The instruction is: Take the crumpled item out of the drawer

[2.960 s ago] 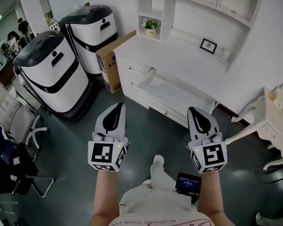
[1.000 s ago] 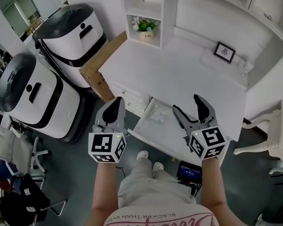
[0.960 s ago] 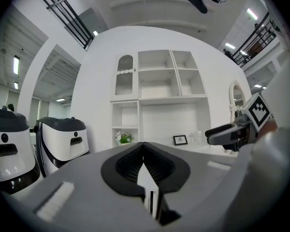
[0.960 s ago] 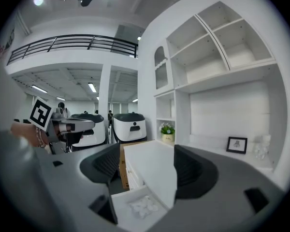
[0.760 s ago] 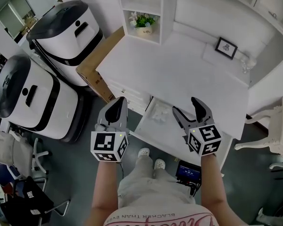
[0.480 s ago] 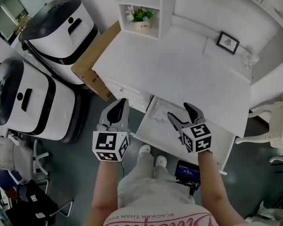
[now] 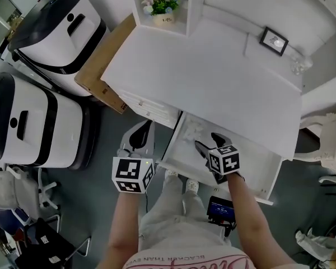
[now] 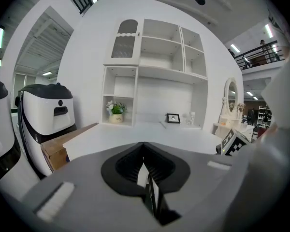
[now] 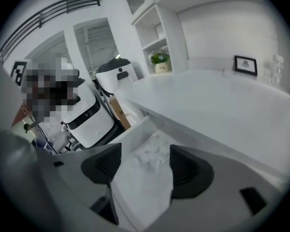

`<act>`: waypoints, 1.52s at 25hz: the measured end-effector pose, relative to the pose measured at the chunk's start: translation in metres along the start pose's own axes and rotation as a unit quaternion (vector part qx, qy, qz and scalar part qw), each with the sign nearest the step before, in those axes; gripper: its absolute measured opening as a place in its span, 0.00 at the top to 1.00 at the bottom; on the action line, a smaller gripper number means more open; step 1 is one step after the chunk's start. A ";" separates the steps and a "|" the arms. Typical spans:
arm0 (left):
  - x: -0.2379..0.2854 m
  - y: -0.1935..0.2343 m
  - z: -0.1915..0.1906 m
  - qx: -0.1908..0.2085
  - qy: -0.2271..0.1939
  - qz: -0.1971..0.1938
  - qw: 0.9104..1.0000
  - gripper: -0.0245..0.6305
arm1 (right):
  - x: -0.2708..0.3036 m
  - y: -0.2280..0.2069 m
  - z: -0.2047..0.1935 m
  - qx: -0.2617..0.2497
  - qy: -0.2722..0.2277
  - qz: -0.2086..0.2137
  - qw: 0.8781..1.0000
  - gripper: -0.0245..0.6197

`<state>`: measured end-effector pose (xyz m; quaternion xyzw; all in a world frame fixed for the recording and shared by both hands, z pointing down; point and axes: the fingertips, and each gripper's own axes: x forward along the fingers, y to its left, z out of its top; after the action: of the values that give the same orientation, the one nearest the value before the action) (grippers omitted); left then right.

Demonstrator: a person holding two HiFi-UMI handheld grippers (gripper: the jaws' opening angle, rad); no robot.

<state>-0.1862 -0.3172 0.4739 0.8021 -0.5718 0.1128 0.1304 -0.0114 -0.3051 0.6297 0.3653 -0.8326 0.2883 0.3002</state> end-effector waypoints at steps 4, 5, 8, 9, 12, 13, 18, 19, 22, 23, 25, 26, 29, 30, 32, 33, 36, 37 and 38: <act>0.009 0.005 -0.013 -0.002 0.018 -0.009 1.000 0.95 | 0.024 -0.012 -0.017 0.064 0.020 -0.007 0.998 0.46; 0.011 0.007 -0.016 -0.002 0.022 -0.011 1.000 0.95 | 0.030 -0.015 -0.019 0.076 0.022 -0.010 0.997 0.47; 0.014 0.011 -0.027 -0.002 0.037 -0.015 0.999 0.95 | 0.043 -0.024 -0.027 0.108 0.028 -0.022 0.993 0.48; 0.015 0.013 -0.031 -0.002 0.041 -0.016 0.999 0.95 | 0.047 -0.027 -0.030 0.118 0.031 -0.026 0.992 0.50; 0.017 0.016 -0.039 -0.004 0.054 -0.020 0.998 0.95 | 0.059 -0.039 -0.037 0.136 0.041 -0.048 0.989 0.61; 0.018 0.018 -0.041 -0.004 0.057 -0.021 0.998 0.95 | 0.063 -0.043 -0.039 0.142 0.044 -0.056 0.987 0.66; 0.022 0.030 -0.048 0.000 0.070 -0.022 0.997 0.95 | 0.080 -0.052 -0.052 0.172 0.066 -0.080 0.980 0.69; 0.023 0.033 -0.050 -0.001 0.073 -0.022 0.997 0.95 | 0.084 -0.053 -0.055 0.174 0.071 -0.083 0.979 0.69; 0.025 0.040 -0.054 -0.003 0.079 -0.021 0.997 0.95 | 0.089 -0.053 -0.058 0.181 0.075 -0.091 0.976 0.69; 0.026 0.042 -0.056 -0.004 0.081 -0.021 0.996 0.95 | 0.089 -0.054 -0.059 0.181 0.075 -0.093 0.976 0.69; 0.026 0.046 -0.059 -0.008 0.084 -0.020 0.996 0.95 | 0.089 -0.053 -0.059 0.178 0.076 -0.098 0.976 0.69; 0.027 0.048 -0.060 -0.010 0.085 -0.020 0.996 0.95 | 0.089 -0.053 -0.060 0.176 0.077 -0.101 0.976 0.70; 0.030 0.049 -0.060 -0.016 0.085 -0.022 0.996 0.95 | 0.091 -0.054 -0.061 0.192 0.074 -0.098 0.974 0.77; 0.031 0.048 -0.060 -0.016 0.085 -0.024 0.996 0.95 | 0.092 -0.053 -0.061 0.206 0.072 -0.092 0.971 0.82; 0.032 0.046 -0.058 -0.015 0.084 -0.029 0.996 0.95 | 0.092 -0.053 -0.061 0.228 0.069 -0.087 0.967 0.85; 0.032 0.046 -0.057 -0.014 0.083 -0.030 0.996 0.95 | 0.092 -0.052 -0.060 0.229 0.069 -0.089 0.967 0.86; 0.032 0.045 -0.052 -0.015 0.079 -0.031 0.996 0.95 | 0.085 -0.052 -0.057 0.207 0.073 -0.101 0.970 0.88; 0.031 0.045 -0.050 -0.016 0.076 -0.031 0.996 0.95 | 0.082 -0.050 -0.056 0.200 0.073 -0.102 0.972 0.88; 0.030 0.045 -0.048 -0.018 0.074 -0.031 0.997 0.95 | 0.079 -0.049 -0.054 0.196 0.072 -0.102 0.973 0.88</act>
<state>-0.2206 -0.3420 0.5322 0.8066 -0.5372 0.1574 0.1897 -0.0010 -0.3292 0.7340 0.4784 -0.6946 0.4392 0.3094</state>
